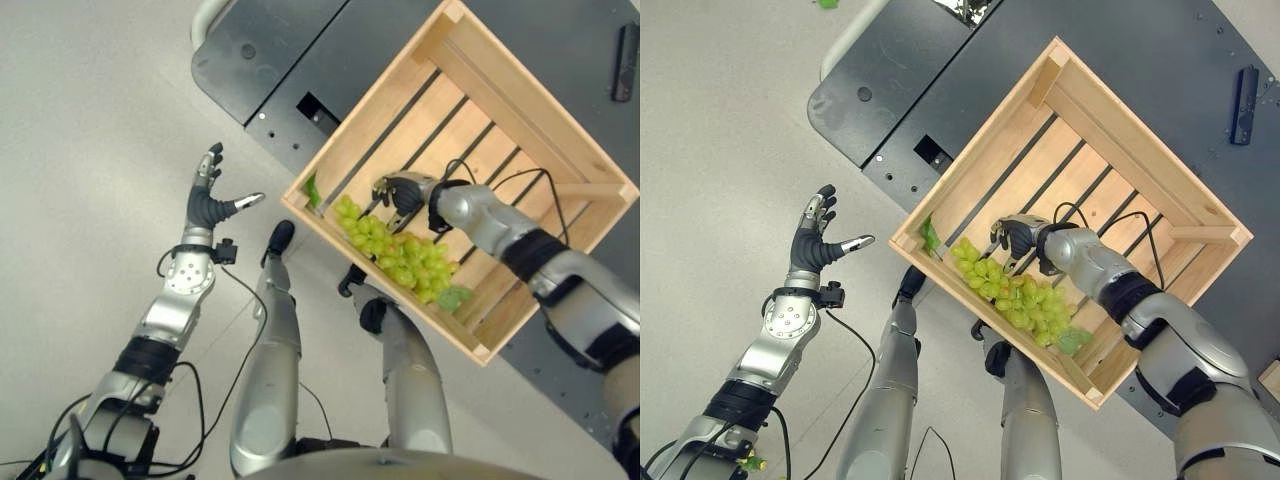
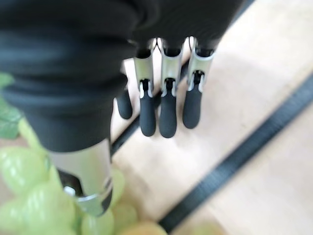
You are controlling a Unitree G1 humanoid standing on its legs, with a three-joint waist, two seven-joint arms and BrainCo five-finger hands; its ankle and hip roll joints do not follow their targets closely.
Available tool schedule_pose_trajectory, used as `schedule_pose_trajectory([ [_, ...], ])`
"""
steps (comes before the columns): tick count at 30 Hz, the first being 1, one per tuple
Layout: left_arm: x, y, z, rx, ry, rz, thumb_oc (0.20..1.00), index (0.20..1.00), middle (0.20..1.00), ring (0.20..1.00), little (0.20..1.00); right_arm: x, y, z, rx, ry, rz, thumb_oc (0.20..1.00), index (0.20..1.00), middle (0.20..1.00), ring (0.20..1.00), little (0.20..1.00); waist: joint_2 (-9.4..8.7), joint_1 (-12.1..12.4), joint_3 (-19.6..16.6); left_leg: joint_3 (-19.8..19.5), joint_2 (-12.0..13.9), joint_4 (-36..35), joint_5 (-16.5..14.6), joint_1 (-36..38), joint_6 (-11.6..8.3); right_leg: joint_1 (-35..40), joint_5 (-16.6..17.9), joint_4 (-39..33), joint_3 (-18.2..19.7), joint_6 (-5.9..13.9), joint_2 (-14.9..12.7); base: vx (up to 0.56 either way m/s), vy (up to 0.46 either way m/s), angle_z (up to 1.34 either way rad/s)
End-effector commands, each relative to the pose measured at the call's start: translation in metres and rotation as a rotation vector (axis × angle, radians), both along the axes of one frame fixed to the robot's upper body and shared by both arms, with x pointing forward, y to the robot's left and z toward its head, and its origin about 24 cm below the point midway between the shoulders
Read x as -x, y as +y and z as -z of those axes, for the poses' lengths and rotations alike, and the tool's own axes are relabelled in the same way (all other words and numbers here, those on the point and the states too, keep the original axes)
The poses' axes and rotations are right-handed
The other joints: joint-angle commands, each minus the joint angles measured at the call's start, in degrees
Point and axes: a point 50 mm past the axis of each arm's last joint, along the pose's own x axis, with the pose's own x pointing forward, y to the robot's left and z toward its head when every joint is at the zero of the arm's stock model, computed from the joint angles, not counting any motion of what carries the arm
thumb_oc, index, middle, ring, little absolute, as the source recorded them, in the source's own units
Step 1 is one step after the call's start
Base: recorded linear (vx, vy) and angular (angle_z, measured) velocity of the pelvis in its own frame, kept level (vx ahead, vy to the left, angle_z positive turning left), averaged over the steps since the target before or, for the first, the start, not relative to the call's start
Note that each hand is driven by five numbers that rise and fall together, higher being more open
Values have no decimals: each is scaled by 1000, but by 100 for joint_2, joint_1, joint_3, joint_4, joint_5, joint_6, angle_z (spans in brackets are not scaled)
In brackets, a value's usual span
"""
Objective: Pick up the fruits from the basket on one side to the basket on the other side
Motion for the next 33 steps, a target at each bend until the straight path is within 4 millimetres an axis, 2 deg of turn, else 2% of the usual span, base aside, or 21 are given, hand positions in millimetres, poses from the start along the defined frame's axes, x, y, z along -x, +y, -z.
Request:
schedule_pose_trajectory([
  [1,9,1,-23,-9,-124,7,1000,1000,1000,1000,1000,16,-37,27,73,130,62,1000,1000,1000,1000,1000,-90,-189,18,80,-178,-110,-97,218,412,519,-611,-177,188,747,158,-68,66,0],
  [2,10,3,-26,-21,-134,8,1000,1000,1000,1000,1000,21,-44,21,61,128,55,1000,1000,1000,1000,1000,-114,-219,18,96,-185,-116,43,75,416,412,-441,-236,120,730,141,72,-35,0],
  [3,10,3,-23,-19,-124,8,1000,1000,1000,1000,1000,23,-44,24,63,139,54,1000,1000,1000,1000,1000,-121,-233,18,107,-175,-116,-97,217,413,529,-591,-199,190,756,154,-65,63,-3],
  [4,12,5,-26,-32,-132,6,1000,1000,1000,1000,1000,29,-51,15,77,127,42,1000,1000,1000,1000,1000,-162,-265,18,111,-178,-132,42,87,414,419,-421,-266,129,736,148,73,-35,-2],
  [5,12,5,-23,-29,-122,5,1000,1000,1000,1000,1000,30,-51,18,79,137,42,1000,1000,1000,1000,1000,-168,-279,18,122,-167,-133,-97,228,410,537,-571,-230,199,762,162,-68,60,-6],
  [6,14,9,-27,-50,-135,0,1000,1000,1000,1000,1000,37,-56,2,87,114,13,1000,1000,1000,1000,1000,-221,-333,18,125,-161,-161,53,106,411,427,-384,-312,149,747,163,0,0,0],
  [11,16,10,-28,-67,-137,7,1000,1000,1000,1000,1000,50,-65,-9,69,119,0,1000,1000,1000,1000,1000,-281,-391,18,150,-136,-214,58,183,400,484,-350,-380,173,765,177,-14,10,-8],
  [13,18,10,-30,-76,-144,16,1000,1000,1000,1000,1000,62,-73,-19,68,139,-5,1000,1000,1000,1000,1000,-321,-455,18,185,-126,-236,46,247,400,553,-334,-437,197,765,186,-1,13,-11],
  [18,20,9,-33,-103,-149,39,1000,1000,1000,1000,1000,71,-83,-22,69,165,10,1000,1000,1000,1000,1000,-346,-485,18,228,-128,-200,19,239,403,563,-298,-468,252,782,191,-1,3,-4],
  [22,20,9,-34,-116,-148,44,1000,1000,1000,1000,1000,70,-76,-25,106,142,-21,1000,1000,1000,1000,1000,-325,-500,18,253,-152,-151,10,114,418,425,-249,-486,292,795,194,0,0,0],
  [33,22,11,-31,-93,-140,29,1000,1000,1000,1000,1000,64,-57,-18,44,98,-57,1000,1000,1000,1000,1000,-275,-519,18,301,-229,167,-85,-333,494,31,-214,-403,415,818,211,-2,10,-5],
])
